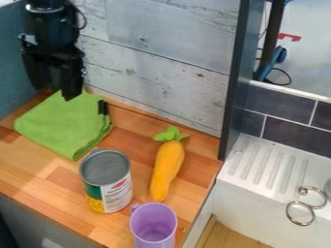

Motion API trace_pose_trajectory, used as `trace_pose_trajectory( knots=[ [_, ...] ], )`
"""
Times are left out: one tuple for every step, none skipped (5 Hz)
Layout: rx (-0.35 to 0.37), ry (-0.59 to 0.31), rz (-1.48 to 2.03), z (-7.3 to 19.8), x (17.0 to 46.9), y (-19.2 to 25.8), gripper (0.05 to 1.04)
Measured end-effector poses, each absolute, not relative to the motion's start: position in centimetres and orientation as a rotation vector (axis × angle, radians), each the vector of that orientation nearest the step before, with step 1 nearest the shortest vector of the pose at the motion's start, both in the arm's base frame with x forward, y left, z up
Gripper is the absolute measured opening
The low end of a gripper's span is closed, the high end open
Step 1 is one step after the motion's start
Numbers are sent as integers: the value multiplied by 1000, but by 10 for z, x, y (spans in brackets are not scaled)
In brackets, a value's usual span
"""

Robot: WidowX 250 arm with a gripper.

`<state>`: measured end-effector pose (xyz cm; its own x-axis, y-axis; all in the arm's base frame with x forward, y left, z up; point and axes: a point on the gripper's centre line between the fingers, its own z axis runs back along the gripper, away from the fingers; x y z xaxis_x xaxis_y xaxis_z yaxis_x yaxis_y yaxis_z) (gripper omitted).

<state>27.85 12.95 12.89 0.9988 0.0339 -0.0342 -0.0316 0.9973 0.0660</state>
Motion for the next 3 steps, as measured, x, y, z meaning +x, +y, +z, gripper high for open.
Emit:
trace_pose_trajectory(
  knots=[
    [66, -39, 10, 112, 302, 148, 1001],
    [75, -66, 39, 97, 318, 169, 1001],
    [85, -66, 47, 81, 326, 180, 1001]
  ],
)
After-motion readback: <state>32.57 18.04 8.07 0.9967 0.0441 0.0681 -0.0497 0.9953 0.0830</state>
